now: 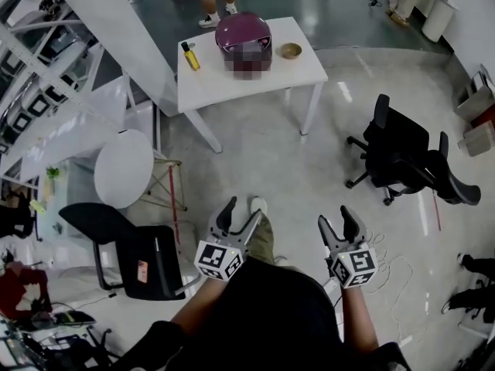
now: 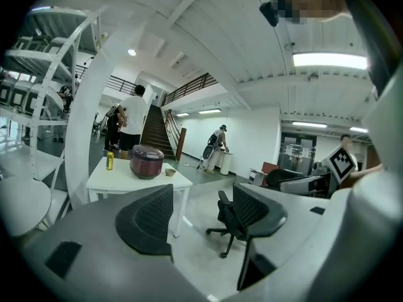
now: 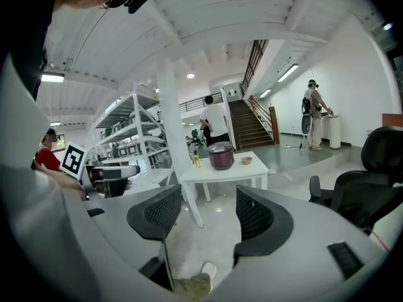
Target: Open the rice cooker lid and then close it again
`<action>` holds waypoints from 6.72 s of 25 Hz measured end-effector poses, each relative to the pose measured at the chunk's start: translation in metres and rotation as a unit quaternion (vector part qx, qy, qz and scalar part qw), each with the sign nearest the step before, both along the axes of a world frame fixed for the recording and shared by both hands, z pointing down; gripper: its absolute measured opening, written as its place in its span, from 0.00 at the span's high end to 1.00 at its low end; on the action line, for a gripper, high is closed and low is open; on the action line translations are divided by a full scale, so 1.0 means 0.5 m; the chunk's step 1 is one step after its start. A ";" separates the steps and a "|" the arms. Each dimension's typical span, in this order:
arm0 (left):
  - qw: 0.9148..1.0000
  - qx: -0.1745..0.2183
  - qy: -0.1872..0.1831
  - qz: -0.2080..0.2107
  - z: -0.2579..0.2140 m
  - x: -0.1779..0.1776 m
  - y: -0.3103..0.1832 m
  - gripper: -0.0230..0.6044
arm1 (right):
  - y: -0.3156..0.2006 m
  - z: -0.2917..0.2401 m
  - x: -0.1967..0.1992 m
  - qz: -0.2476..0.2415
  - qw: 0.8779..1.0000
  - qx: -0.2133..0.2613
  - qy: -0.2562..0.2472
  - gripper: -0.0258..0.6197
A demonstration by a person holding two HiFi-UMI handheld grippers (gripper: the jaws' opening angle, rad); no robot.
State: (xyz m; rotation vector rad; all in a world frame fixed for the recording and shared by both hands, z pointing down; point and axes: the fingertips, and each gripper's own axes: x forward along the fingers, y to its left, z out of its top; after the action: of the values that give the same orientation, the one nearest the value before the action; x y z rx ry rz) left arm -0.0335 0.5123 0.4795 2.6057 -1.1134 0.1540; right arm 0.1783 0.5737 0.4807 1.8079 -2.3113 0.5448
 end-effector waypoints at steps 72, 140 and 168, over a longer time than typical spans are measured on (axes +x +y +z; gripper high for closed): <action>0.977 -0.008 0.030 -0.211 -0.037 0.062 -1.077 0.53 | -1.312 0.004 -0.059 -0.306 0.951 -0.013 -0.051 0.59; 0.978 -0.031 0.097 -0.182 0.007 -0.097 -1.268 0.53 | -1.470 0.207 -0.209 -0.363 0.887 -0.196 0.207 0.96; 0.987 0.005 0.093 -0.132 -0.020 -0.124 -1.316 0.53 | -1.464 0.225 -0.208 -0.320 0.885 -0.220 0.258 0.96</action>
State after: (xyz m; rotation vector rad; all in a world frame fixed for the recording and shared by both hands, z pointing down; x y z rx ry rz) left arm -0.0956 -0.1457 0.4696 2.3923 -1.3735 -0.1498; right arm 0.0745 -0.1585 0.5932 0.7797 -2.0085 0.3686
